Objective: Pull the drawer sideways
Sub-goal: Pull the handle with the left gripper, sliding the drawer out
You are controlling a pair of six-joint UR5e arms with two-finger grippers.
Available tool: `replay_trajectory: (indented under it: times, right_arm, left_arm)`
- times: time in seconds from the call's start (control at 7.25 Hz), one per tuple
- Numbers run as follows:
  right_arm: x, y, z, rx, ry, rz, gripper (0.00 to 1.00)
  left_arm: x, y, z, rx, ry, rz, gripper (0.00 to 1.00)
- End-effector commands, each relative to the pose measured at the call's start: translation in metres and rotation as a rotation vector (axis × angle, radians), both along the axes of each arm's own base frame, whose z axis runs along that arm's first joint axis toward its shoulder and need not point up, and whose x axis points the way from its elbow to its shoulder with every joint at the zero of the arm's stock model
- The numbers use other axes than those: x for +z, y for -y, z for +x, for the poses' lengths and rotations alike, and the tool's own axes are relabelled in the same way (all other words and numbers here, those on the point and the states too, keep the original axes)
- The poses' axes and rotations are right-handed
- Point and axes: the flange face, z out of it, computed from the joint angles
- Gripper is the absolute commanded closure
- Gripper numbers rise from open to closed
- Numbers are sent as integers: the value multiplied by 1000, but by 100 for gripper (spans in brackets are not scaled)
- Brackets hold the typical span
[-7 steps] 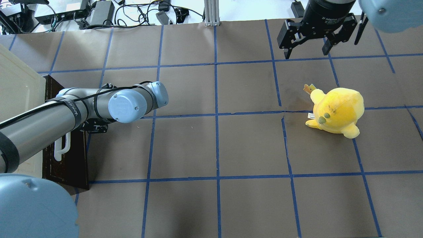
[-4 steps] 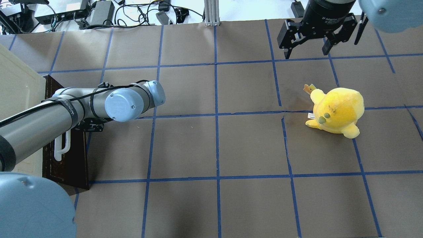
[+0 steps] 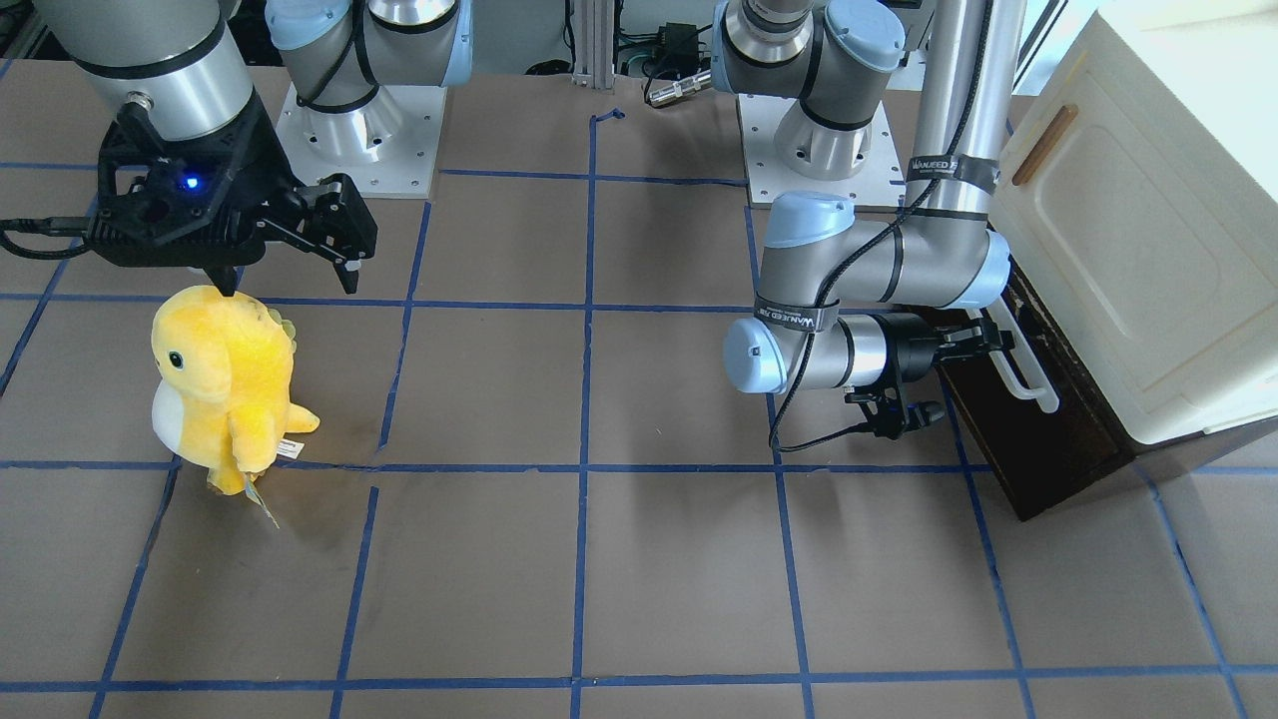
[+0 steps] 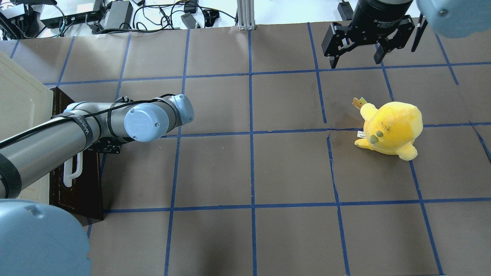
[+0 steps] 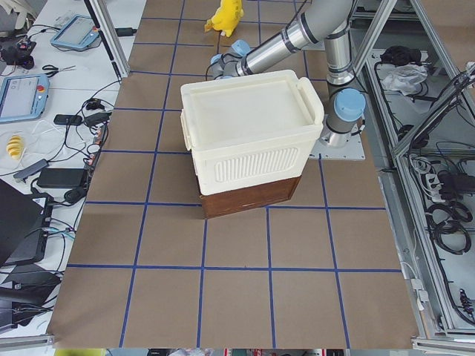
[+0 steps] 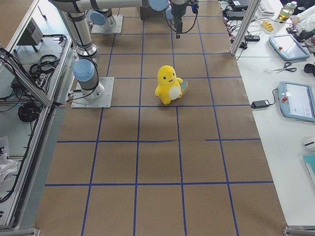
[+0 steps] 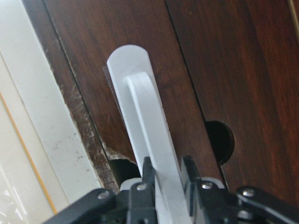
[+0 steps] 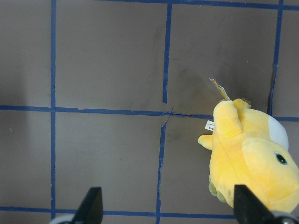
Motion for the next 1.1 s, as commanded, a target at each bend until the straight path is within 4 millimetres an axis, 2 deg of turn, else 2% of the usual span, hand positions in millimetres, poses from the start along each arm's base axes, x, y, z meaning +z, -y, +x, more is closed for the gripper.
replay_trajectory:
  times: [0.0, 0.14, 0.97]
  right_arm:
    - [0, 0, 0, -1, 0, 0, 0]
    - [0, 0, 0, -1, 0, 0, 0]
    - [0, 0, 0, -1, 0, 0, 0]
  left_arm:
    - [1, -1, -9, -15, -2, -3, 83]
    - [3, -1, -23, -44, -3, -8, 83]
    - [9, -2, -74, -110, -35, -18, 79]
